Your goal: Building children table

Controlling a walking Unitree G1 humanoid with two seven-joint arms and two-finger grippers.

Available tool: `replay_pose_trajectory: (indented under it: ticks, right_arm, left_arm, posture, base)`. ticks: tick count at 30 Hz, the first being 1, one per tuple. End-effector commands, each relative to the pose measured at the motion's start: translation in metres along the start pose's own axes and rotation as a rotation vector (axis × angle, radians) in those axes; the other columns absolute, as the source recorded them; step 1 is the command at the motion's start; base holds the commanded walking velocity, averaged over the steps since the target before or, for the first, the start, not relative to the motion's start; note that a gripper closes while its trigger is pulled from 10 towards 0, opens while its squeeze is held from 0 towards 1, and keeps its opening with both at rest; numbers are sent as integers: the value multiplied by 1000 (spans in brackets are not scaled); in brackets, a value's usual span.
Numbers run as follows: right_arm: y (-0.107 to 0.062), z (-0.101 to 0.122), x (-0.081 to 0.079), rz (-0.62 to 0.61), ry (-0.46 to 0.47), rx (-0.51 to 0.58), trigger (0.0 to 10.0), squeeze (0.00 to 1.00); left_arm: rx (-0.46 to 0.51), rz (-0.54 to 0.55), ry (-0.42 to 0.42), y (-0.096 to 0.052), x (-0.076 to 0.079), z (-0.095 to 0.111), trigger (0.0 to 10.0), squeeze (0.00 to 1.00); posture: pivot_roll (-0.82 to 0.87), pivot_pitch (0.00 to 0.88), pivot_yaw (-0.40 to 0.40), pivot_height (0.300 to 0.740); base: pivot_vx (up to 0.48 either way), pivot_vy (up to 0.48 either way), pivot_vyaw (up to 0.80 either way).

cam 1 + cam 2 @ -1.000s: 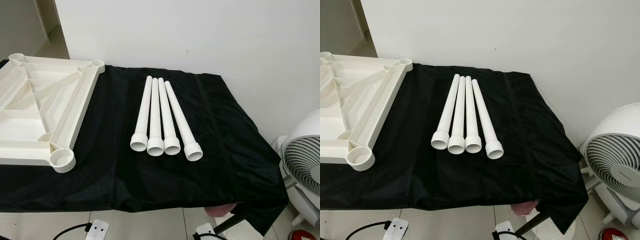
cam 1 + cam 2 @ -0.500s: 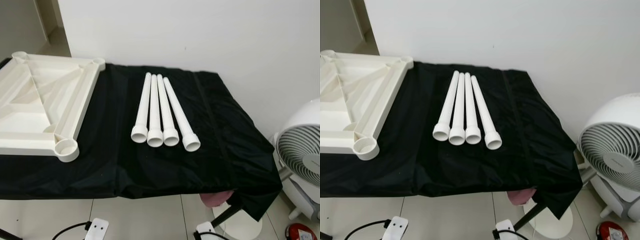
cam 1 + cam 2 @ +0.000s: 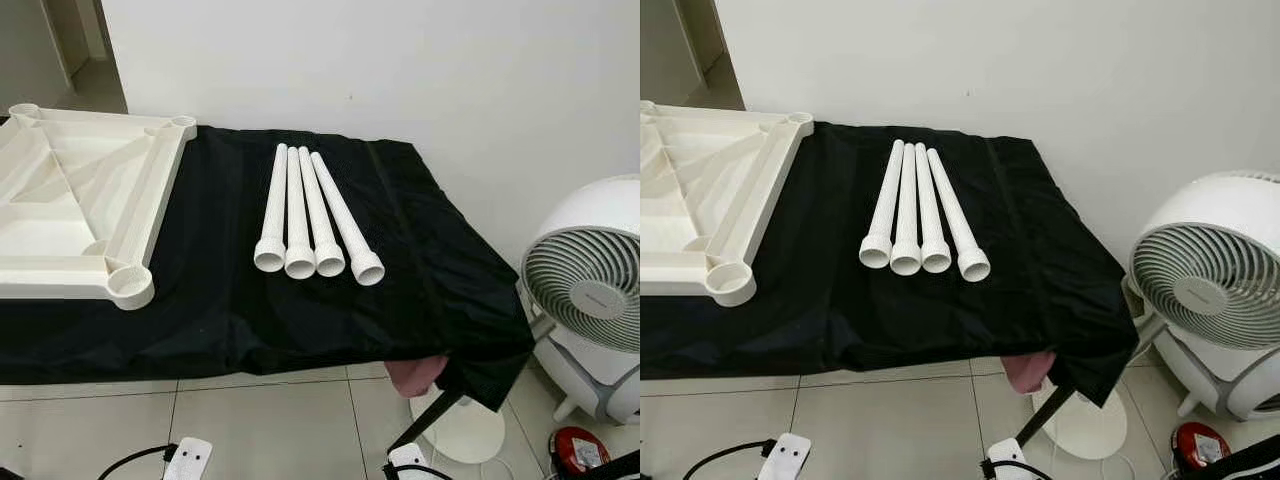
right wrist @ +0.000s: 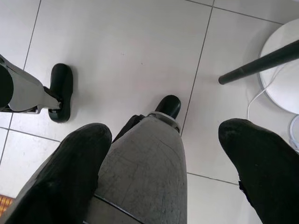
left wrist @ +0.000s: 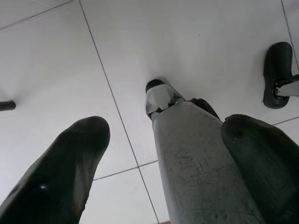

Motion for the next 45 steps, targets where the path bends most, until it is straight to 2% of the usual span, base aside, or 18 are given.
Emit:
replay_pose_trajectory:
  ticks: [1,14,25,26,27,28,30,31,32,35,38,39,40,41,42,43,44,45]
  right_arm:
    - [-4,-15,-8,26,10,-54,10000,0]
    - [-4,-16,-8,27,10,-53,10000,0]
    - [-4,-15,-7,23,18,-47,10000,0]
    - [-4,-14,-6,18,25,-41,10000,0]
    - [-4,-14,-6,18,25,-41,10000,0]
    - [-4,-13,-5,13,36,-33,10000,0]
    - [-4,-12,-4,10,51,-25,10000,0]
    - [-4,-12,-4,10,54,-23,10000,765]
    - [-4,-12,1,4,57,-22,10000,1000]
    - [-6,-13,10,-8,64,-14,10000,1000]
    - [-6,-13,12,-12,62,-12,10000,1000]
    - [-7,-13,12,-16,62,-12,10000,1000]
    - [-7,-13,12,-16,62,-12,10000,1000]
    - [-6,-13,13,-19,66,-10,10000,1000]
    - [-6,-12,13,-21,68,-9,10000,741]
    - [-6,-12,13,-21,68,-9,10000,741]
    - [-6,-11,14,-23,69,-5,10000,0]
    - [-6,-11,14,-24,69,-4,10000,0]
  left_arm:
    - [-67,-14,-3,-1,5,-18,10000,0]
    - [-66,-15,-5,-1,6,-19,10000,0]
    - [-34,-34,-45,-1,7,-14,10000,0]
    - [-24,-36,-51,-1,8,-11,10000,525]
    - [-24,-36,-51,-1,8,-11,10000,525]
    - [-17,-45,-58,0,9,-10,10000,1000]
    - [-11,-57,-72,0,10,-8,10000,1000]
    - [-11,-60,-77,0,10,-8,10000,1000]
    - [-8,-60,-77,0,11,-7,10000,1000]
    - [-1,-56,-68,0,12,-5,10000,1000]
    - [1,-54,-66,1,12,-5,10000,1000]
    - [2,-54,-64,1,12,-5,10000,47]
    - [2,-54,-64,1,12,-5,10000,47]
    - [6,-55,-73,1,13,-4,10000,0]
    - [9,-54,-79,1,13,-4,10000,0]
    - [9,-54,-79,1,13,-4,10000,0]
    - [16,-55,-91,1,13,-3,10000,0]
    - [19,-56,-94,1,13,-2,10000,0]
  posture:
    - [70,13,-59,740]
    - [69,13,-59,740]
    - [70,20,-59,740]
    - [71,23,-60,740]
    - [71,23,-60,740]
    - [72,26,-58,740]
    - [72,25,-59,740]
    - [72,25,-59,740]
    - [72,28,-59,740]
    - [72,31,-59,740]
    - [72,32,-59,740]
    - [72,32,-59,740]
    - [72,32,-59,740]
    - [73,30,-59,740]
    - [73,30,-59,740]
    - [73,30,-59,740]
    - [73,27,-59,740]
    - [73,27,-59,740]
  base:
    - [-270,0,0]
    - [-271,0,0]
    - [0,0,0]
    - [0,0,0]
    - [0,0,0]
    - [0,0,0]
    - [0,0,0]
    - [0,0,0]
    - [0,0,0]
    - [0,0,0]
    - [0,0,0]
    - [0,0,0]
    - [0,0,0]
    - [0,0,0]
    - [0,0,0]
    - [0,0,0]
    - [0,0,0]
    - [0,0,0]
Point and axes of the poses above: a point about 5 cm out from each wrist's last joint towards the gripper, its own y axis pointing out of the wrist towards the gripper, its own z axis along the axis of the wrist's last joint, x = y × z, the point moved 2 cm from there along y, pointing out of the wrist towards the gripper, and after that the axes turned 15 degrees about -y, right-handed, at the moved point
